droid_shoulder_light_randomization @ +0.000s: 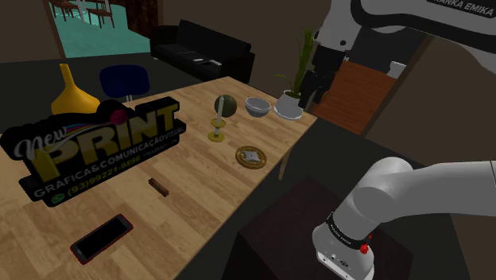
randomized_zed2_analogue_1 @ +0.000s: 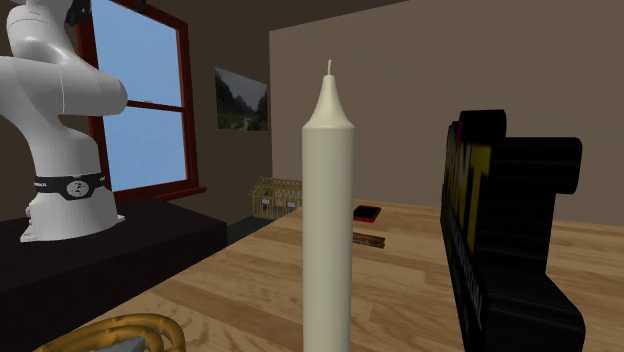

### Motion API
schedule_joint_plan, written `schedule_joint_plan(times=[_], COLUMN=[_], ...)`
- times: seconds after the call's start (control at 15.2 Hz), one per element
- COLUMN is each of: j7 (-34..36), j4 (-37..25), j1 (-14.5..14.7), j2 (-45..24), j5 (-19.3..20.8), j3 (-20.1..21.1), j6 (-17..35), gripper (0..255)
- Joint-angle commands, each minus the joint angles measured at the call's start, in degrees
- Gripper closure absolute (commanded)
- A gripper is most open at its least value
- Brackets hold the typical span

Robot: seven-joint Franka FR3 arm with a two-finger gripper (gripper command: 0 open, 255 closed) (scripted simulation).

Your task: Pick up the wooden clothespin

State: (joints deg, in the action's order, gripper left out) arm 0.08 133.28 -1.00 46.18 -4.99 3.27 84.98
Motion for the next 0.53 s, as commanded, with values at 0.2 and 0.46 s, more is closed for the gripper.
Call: schedule_joint_plan(times=[0.2,0.46], j7=[1.55,3.59], j4=[2.08,3.82], j1=[0.78,1.74], j2=[-2.92,-7.87], j5=[-1.34,-2.81], j3=[2.44,5.74], j6=[5.2,12.17], gripper=[0,0])
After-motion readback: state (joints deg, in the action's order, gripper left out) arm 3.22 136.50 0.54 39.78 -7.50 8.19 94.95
